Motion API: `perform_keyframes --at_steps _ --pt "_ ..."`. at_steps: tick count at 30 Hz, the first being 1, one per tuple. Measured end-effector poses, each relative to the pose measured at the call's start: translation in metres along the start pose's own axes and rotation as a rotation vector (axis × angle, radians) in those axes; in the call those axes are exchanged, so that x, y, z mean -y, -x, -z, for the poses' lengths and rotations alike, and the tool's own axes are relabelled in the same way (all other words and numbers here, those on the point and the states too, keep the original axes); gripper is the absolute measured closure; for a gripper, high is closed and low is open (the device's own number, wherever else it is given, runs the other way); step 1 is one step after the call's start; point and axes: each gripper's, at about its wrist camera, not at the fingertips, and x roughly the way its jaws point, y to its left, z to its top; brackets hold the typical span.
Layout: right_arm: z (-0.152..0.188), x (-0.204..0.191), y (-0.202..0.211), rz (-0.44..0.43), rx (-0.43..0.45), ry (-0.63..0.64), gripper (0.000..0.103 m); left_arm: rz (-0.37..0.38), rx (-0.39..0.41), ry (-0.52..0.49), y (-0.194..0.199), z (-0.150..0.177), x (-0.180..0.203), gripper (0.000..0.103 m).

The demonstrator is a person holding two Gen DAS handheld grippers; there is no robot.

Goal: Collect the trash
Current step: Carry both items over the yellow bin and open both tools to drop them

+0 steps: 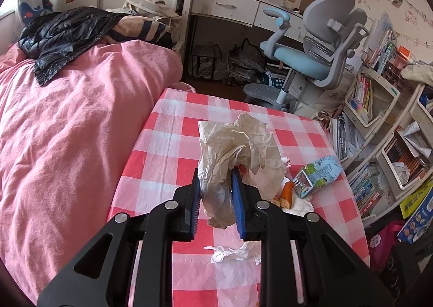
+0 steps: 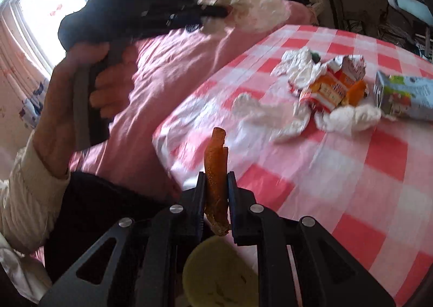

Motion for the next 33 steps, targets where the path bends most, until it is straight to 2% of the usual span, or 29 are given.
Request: perform_keyframes --at_steps 4,8,9,10,12,14,20,22,23,25,27,29,33 --pt "0.040 -0.015 -0.011 0.002 -0.101 0.019 0.087 0.029 -0.018 -0.068 0.013 0.019 0.015 0.083" --pt "0.059 -0.024 -0.019 0.029 -0.168 0.057 0.084 0.056 -0.040 -0.087 0.030 0.048 0.027 0.083" --pt "0.063 -0.026 -0.020 0.041 -0.186 0.070 0.080 0.061 -0.053 -0.092 0.034 0.058 0.030 0.083" --pt "0.066 -0.028 -0.020 0.047 -0.198 0.080 0.070 0.063 -0.072 -0.100 0.037 0.069 0.033 0.083" --pt "0.070 -0.028 -0.016 0.063 -0.194 0.090 0.053 0.057 -0.108 -0.128 0.042 0.090 0.040 0.083" --pt "0.075 -0.030 -0.006 0.073 -0.178 0.096 0.052 0.051 -0.154 -0.153 0.046 0.111 0.046 0.083" --pt "0.089 -0.023 0.033 0.155 -0.092 0.067 0.039 0.060 -0.343 -0.293 0.051 0.179 0.068 0.083" --pt "0.087 -0.019 0.042 0.190 -0.056 0.051 0.033 0.068 -0.400 -0.358 0.053 0.198 0.076 0.076" --pt "0.086 -0.018 0.044 0.202 -0.051 0.054 0.032 0.064 -0.400 -0.381 0.057 0.203 0.080 0.074" --pt "0.081 -0.018 0.046 0.231 -0.055 0.085 0.028 0.071 -0.369 -0.397 0.067 0.204 0.085 0.051" --pt "0.075 -0.020 0.049 0.276 -0.061 0.142 0.023 0.046 -0.303 -0.373 0.079 0.195 0.083 0.038" --pt "0.067 -0.023 0.051 0.316 -0.055 0.198 0.022 0.025 -0.242 -0.309 0.086 0.178 0.074 0.033" --pt "0.059 -0.016 0.055 0.361 -0.015 0.242 0.014 -0.077 -0.089 -0.137 0.090 0.122 0.056 0.022"
